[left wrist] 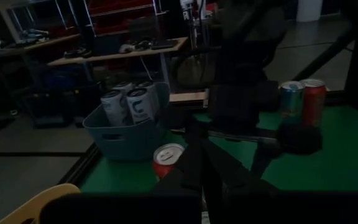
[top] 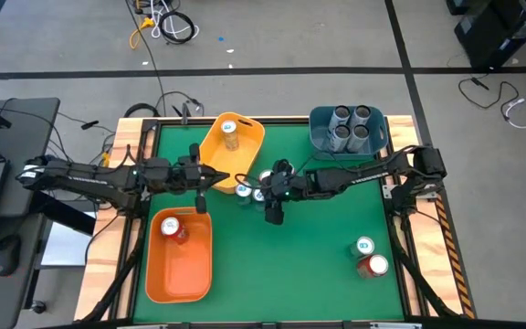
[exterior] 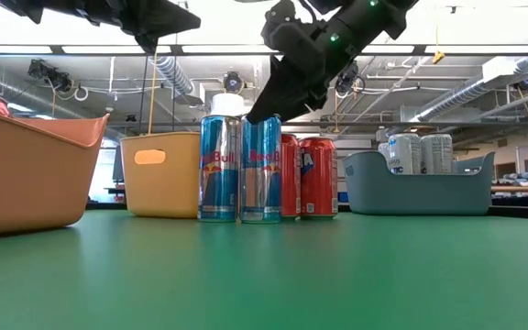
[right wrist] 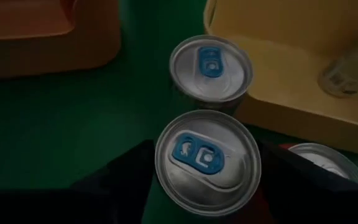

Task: Sort soda cans
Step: Put the blue soda can into the yellow bin

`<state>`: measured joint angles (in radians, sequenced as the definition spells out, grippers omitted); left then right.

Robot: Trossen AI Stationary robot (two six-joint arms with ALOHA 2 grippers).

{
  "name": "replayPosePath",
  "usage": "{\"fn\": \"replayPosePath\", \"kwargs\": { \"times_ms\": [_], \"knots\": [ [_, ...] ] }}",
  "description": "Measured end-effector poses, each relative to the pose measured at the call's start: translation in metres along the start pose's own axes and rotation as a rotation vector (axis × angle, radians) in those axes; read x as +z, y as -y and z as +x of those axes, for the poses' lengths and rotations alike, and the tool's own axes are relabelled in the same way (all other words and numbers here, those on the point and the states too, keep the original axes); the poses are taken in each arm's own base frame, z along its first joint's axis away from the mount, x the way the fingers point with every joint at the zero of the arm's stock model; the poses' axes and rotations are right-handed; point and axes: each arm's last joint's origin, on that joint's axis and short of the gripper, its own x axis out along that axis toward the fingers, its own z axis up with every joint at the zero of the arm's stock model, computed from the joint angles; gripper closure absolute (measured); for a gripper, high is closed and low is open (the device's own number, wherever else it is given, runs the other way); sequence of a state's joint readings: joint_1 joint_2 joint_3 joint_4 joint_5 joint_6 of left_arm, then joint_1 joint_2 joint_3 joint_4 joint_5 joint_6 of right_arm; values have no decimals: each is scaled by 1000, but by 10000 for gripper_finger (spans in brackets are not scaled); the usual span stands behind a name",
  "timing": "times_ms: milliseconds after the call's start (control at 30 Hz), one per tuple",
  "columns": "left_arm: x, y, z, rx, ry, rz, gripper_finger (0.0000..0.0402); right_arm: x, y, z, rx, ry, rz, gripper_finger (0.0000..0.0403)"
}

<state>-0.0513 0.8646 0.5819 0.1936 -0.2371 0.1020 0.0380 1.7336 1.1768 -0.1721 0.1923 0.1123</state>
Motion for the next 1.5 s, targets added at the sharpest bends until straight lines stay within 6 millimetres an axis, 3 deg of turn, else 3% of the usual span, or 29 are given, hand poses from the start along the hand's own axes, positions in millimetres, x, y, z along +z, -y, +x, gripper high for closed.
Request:
{"fn": "replayPosePath", "kwargs": {
  "times_ms": [133, 367, 533, 667, 967, 1067, 1167, 1333, 1500],
  "knots": [
    [0, 0, 0, -1, 0, -1, 399, 0, 0, 0, 12, -2, 0, 167],
    [0, 0, 0, -4, 0, -8, 399, 0, 0, 0, 57, -11, -12, 143],
    [0, 0, 0, -4, 1, -9, 399, 0, -1, 0, 71, -10, -28, 178],
    [0, 0, 0, -4, 2, -9, 399, 2, -1, -8, 120, -13, -28, 182],
    [1, -1, 0, 43, 0, -10, 399, 54, 5, -58, 134, 139, -100, 182],
    [1, -1, 0, 45, 0, -7, 399, 74, 21, -69, 60, 184, -127, 182],
    [1, -2, 0, 57, 1, -17, 400, 91, 52, -75, -59, 271, -125, 182],
    [2, -2, 0, 75, 18, -48, 400, 91, 109, -70, -172, 278, -44, 182],
    [3, -2, 0, 77, 24, -42, 400, 84, 140, -45, -145, 286, -3, 182]
  ]
}}
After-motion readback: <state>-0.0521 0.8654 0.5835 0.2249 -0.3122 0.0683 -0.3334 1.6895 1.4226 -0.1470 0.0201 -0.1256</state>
